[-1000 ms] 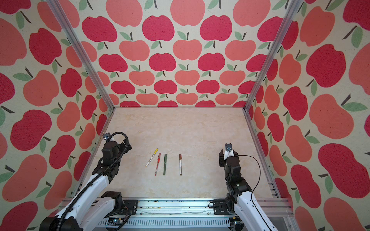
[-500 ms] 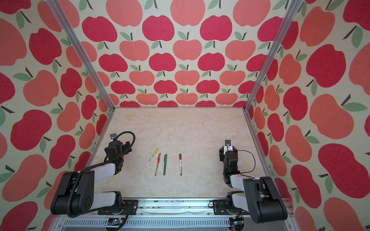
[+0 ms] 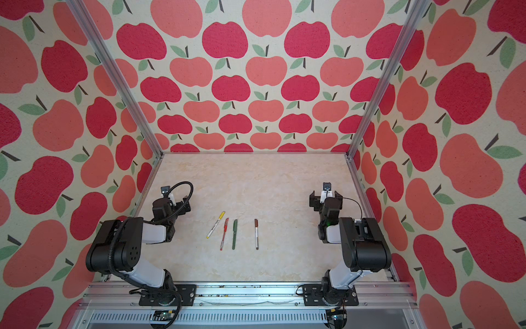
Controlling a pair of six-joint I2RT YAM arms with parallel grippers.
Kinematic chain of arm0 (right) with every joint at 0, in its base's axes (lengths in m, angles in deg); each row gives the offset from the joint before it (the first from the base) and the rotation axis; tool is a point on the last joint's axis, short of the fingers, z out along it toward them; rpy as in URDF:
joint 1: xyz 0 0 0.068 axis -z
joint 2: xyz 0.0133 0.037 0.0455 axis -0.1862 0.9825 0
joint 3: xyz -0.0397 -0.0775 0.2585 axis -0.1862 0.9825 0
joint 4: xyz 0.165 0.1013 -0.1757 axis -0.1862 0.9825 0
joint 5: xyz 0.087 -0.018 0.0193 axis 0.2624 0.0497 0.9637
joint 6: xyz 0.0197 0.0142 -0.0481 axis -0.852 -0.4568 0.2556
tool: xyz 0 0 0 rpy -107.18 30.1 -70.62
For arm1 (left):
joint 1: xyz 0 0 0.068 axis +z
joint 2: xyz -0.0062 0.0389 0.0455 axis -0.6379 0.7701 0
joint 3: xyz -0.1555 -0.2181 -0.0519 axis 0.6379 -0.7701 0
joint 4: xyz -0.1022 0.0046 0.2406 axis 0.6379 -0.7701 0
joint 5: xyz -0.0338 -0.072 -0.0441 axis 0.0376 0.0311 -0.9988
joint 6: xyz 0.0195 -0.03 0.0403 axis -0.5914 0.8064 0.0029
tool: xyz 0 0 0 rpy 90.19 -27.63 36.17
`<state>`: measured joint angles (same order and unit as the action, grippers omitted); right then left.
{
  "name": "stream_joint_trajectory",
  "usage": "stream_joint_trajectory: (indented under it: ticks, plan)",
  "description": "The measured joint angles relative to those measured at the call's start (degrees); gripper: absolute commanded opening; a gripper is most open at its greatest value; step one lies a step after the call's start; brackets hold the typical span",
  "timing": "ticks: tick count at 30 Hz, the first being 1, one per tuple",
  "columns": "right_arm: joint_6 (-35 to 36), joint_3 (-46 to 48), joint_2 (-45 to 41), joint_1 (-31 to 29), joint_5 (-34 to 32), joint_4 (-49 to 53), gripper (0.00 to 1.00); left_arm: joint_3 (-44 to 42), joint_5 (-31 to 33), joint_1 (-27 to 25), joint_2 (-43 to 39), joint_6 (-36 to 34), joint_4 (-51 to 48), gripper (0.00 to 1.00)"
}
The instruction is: Insert the pens into the pen caps
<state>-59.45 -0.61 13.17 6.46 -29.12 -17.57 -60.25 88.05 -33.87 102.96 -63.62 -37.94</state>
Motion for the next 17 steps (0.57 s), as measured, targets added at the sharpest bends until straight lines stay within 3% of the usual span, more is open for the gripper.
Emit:
stream_joint_trajectory:
  ticks: [10, 17]
  plan:
    - [0.4, 0.4, 0.0, -1.7, 1.4, 1.7, 0.99, -0.1, 0.8, -1.9, 0.0, -1.1, 2.5, 0.99]
    - [0.5, 0.4, 0.0, 0.3, 6.0, 3.3, 0.99, -0.1, 1.1, -2.3, 0.0, -1.5, 3.3, 0.99]
